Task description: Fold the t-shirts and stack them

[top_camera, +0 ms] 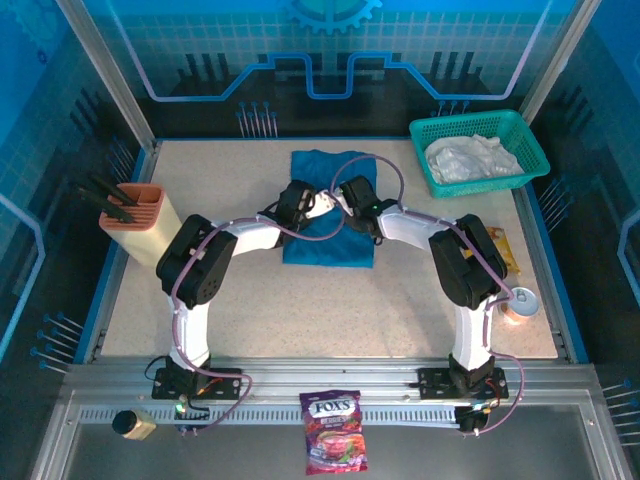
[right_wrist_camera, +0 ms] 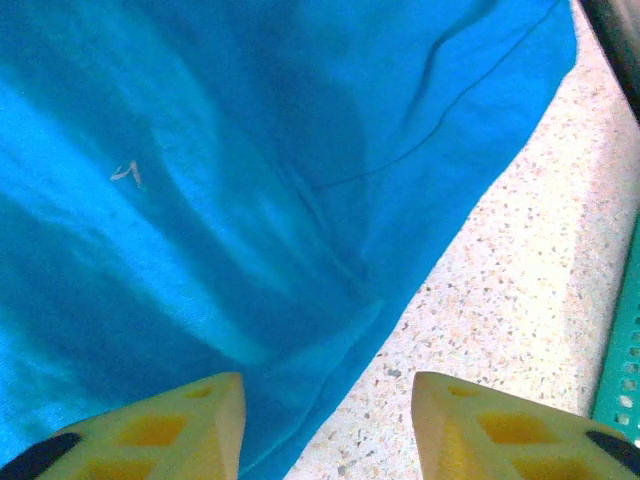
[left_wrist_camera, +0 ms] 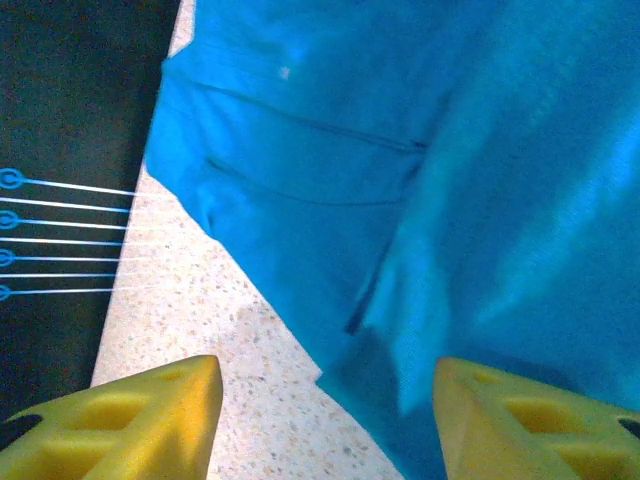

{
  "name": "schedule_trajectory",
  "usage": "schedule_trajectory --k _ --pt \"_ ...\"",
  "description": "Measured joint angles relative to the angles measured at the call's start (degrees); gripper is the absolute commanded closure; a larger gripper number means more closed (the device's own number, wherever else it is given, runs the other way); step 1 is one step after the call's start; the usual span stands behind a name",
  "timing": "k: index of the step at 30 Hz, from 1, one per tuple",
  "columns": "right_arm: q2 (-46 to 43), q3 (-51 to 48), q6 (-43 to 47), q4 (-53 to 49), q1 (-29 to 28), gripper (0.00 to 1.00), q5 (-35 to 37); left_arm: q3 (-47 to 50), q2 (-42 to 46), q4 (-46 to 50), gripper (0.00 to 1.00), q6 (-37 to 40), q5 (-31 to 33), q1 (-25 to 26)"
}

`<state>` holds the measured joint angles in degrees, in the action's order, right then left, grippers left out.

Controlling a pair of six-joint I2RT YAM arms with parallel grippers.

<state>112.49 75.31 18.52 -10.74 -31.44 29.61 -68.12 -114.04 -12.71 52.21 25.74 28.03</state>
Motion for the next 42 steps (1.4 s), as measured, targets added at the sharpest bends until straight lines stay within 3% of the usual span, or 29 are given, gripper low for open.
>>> schedule_trajectory --k 4,9,14,18,26,31,42 --pt "-4.26 -3.06 -0.94 2.49 0.07 0.35 -0.02 1.33 2.78 -4.7 0.1 1.09 1.62 0.57" --pt "-17.57 -9.53 4.24 3.28 0.09 0.23 -5.27 5.62 16.22 -7.34 0.06 1.79 -0.26 1.01" --pt "-30.12 -13.25 16.28 -3.13 0.11 0.19 -16.52 10.84 36.76 3.58 0.03 6.27 -16.2 0.87" --pt "-31.8 -13.73 22.97 -10.73 0.11 0.17 -23.12 11.65 44.46 16.52 0.04 10.54 -25.11 1.25" --pt "-17.29 -12.63 28.76 -19.26 0.0 0.17 -27.3 17.77 39.12 32.3 0.08 18.4 -26.75 2.23" --pt "-10.86 -11.63 29.57 -19.69 0.0 0.17 -26.71 18.51 32.22 32.11 0.12 20.31 -26.97 3.23" --pt "-7.56 -8.33 31.12 -19.69 0.0 0.22 -25.31 17.86 25.14 29.38 0.13 22.93 -27.12 3.5"
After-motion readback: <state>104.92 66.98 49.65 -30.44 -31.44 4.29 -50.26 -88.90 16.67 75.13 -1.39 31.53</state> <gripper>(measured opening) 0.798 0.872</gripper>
